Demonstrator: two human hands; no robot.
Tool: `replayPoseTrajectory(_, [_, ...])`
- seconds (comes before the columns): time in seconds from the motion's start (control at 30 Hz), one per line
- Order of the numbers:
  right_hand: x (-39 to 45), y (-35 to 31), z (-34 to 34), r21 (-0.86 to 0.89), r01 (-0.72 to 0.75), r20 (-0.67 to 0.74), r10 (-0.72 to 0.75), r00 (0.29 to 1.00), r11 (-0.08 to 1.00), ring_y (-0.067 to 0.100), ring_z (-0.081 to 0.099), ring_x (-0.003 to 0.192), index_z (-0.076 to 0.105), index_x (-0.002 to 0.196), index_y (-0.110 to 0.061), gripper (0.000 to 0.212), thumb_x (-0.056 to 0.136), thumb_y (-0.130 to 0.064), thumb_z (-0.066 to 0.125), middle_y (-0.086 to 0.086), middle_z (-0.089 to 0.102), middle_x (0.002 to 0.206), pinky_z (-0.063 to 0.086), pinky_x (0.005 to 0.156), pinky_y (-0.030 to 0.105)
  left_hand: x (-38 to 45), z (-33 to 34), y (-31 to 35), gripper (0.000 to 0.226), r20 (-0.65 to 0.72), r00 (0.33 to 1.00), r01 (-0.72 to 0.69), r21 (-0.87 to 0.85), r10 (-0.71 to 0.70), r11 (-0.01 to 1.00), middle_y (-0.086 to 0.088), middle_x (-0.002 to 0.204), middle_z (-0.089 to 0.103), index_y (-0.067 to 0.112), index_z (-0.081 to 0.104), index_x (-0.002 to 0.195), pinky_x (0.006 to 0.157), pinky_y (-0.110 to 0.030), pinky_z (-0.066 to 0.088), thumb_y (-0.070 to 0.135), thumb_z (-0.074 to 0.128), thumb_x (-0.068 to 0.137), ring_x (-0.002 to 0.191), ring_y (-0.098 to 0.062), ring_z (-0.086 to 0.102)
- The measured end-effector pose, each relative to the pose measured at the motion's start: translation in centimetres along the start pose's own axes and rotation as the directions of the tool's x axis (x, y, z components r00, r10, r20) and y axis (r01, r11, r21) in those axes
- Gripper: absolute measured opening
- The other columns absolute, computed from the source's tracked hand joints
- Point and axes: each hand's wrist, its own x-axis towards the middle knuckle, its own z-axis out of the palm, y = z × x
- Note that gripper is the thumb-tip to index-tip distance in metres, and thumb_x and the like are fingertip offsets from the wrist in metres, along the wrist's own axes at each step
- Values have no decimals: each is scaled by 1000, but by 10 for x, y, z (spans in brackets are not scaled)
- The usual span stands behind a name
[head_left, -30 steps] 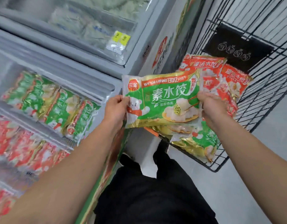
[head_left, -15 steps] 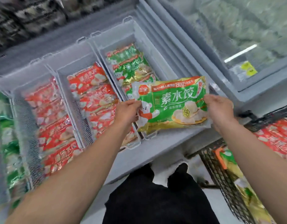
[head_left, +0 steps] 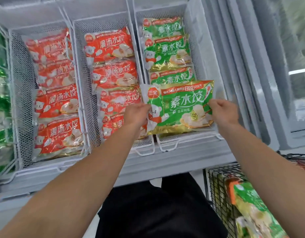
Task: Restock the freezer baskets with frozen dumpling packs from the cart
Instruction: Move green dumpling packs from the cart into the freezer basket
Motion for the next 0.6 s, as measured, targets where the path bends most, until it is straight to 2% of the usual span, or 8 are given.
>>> replayPoseTrajectory(0.1, [34, 15, 9, -133, 32, 57, -25, 998, 991, 15, 49, 65, 63, 66, -1, 35, 92, -23, 56, 4, 55, 64, 42, 65, 28, 16, 26, -7, 7, -23, 997, 79, -6, -79, 997, -9, 73, 66, 13, 69, 73, 77, -42, 56, 18, 68, 77, 78, -29, 67])
replayPoseTrajectory(0.17, [47, 24, 13, -220, 48, 81, -31, 996, 974, 15, 45, 60, 56, 56, -8, 40, 93, -24, 54, 2, 49, 57, 38, 62, 30, 19, 42, -13, 11, -33, 992, 123, 12, -123, 992, -3, 66, 59, 19, 68, 74, 74, -36, 48, 16, 68, 85, 72, -24, 61])
replayPoseTrajectory(0.27, [61, 38, 17, -332, 78, 146, -30, 989, 940, 17, 42, 57, 53, 54, -13, 43, 95, -25, 53, 2, 47, 54, 31, 54, 32, 29, 65, -20, 24, -20, 983, 184, 65, -183, 981, -2, 62, 44, 13, 54, 70, 64, -32, 38, 19, 67, 89, 60, -20, 43])
replayPoseTrajectory(0.37, [73, 52, 21, -415, 35, 253, 78, 964, 909, 21, 55, 65, 64, 71, -12, 32, 95, -29, 51, 5, 62, 67, 38, 57, 29, 41, 83, -23, 29, -12, 975, 221, 115, -222, 968, -3, 62, 42, 13, 49, 68, 52, -26, 30, 17, 64, 93, 55, -15, 40])
replayPoseTrajectory(0.43, [79, 58, 24, -418, 3, 321, 145, 936, 908, 24, 60, 76, 63, 77, -12, 26, 93, -30, 52, 5, 65, 77, 42, 64, 33, 45, 92, -22, 28, 4, 972, 231, 134, -233, 964, 3, 64, 48, 16, 51, 70, 46, -21, 33, 17, 62, 95, 56, -9, 44])
replayPoseTrajectory(0.5, [85, 59, 27, -404, -32, 399, 207, 893, 914, 25, 61, 89, 64, 93, -14, 20, 93, -31, 55, 4, 67, 92, 42, 71, 32, 49, 97, -22, 17, 41, 964, 255, 158, -264, 954, 6, 75, 53, 15, 54, 81, 51, -19, 35, 19, 61, 96, 65, -6, 49])
replayPoseTrajectory(0.57, [90, 59, 27, -393, -88, 449, 274, 851, 915, 24, 59, 98, 59, 113, -15, 29, 92, -35, 58, 1, 63, 106, 41, 81, 32, 51, 102, -24, 12, 62, 955, 272, 220, -291, 937, 2, 86, 57, 15, 56, 91, 60, -24, 39, 24, 61, 96, 76, -11, 54])
replayPoseTrajectory(0.6, [90, 57, 27, -387, -106, 461, 292, 838, 916, 23, 58, 100, 57, 117, -18, 32, 91, -36, 59, 0, 62, 109, 41, 83, 33, 50, 103, -24, 14, 71, 951, 273, 268, -302, 924, -2, 92, 59, 13, 57, 98, 66, -27, 41, 26, 61, 95, 84, -16, 58])
